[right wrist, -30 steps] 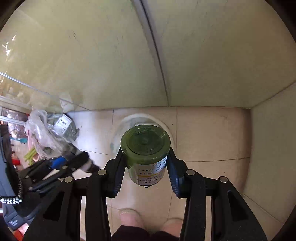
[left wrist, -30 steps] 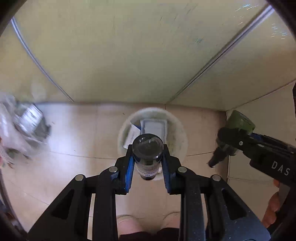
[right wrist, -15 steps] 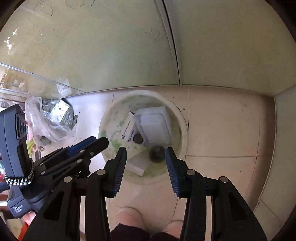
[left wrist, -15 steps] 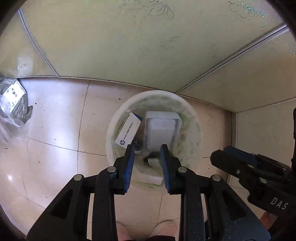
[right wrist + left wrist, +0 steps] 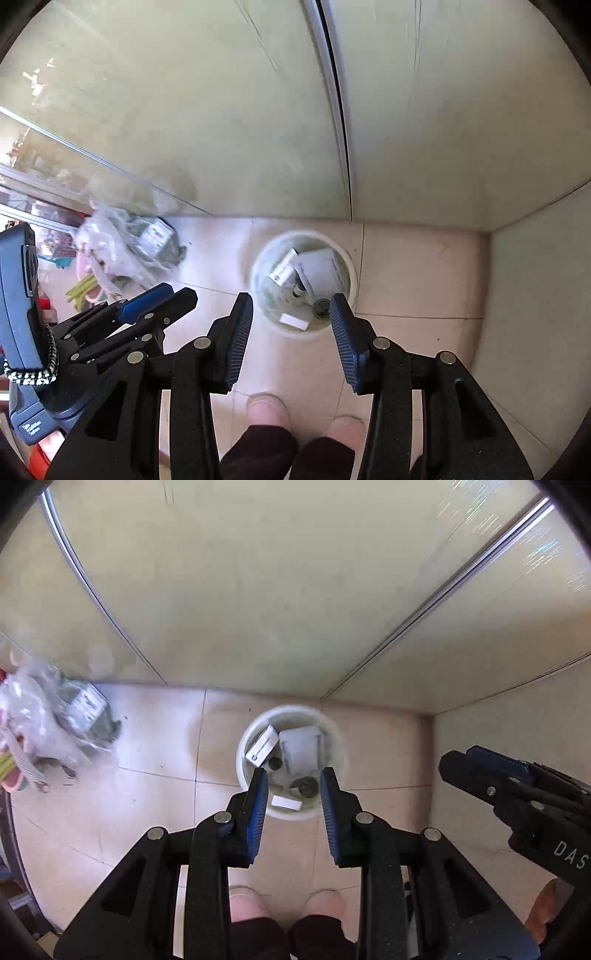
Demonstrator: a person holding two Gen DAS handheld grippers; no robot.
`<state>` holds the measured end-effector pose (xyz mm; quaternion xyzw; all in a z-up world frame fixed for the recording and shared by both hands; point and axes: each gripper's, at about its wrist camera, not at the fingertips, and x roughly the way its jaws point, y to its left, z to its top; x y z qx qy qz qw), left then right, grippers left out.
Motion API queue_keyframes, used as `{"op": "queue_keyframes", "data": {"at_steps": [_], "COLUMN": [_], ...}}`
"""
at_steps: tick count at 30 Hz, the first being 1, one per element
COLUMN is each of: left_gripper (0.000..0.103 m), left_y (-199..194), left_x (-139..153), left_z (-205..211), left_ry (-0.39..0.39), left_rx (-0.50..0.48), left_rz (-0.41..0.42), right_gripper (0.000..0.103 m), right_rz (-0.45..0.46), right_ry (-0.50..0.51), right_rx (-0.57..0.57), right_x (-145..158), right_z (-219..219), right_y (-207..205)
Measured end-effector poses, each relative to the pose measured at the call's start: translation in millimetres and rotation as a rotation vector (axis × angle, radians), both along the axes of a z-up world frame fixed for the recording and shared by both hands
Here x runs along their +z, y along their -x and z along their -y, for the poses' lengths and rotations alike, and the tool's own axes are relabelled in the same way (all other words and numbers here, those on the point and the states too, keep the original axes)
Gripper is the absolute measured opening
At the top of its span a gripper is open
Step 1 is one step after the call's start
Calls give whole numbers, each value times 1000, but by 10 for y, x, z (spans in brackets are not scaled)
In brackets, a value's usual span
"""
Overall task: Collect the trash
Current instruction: 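Raise both grippers back up toward the counter items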
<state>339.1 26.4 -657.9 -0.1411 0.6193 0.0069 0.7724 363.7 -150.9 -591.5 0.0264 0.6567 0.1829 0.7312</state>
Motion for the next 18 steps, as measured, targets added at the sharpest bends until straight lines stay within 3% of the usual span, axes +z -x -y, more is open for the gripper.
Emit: {"op": "queue_keyframes", "data": {"at_steps": [10,18], "left_gripper": [27,27], "left_y": [125,255], "left_x": [2110,3580], "left_z": [-109,-304], "left_ry": [-48,-78], "left_rx": [5,18], "left_rz": [150,296], "right_gripper": [40,40], "right_rz": [154,299], "right_ry": [1,-10], "right_rx": [-13,-54], "right_x": [2000,3239], "right_z": [-85,-185], "right_y": [171,288]}}
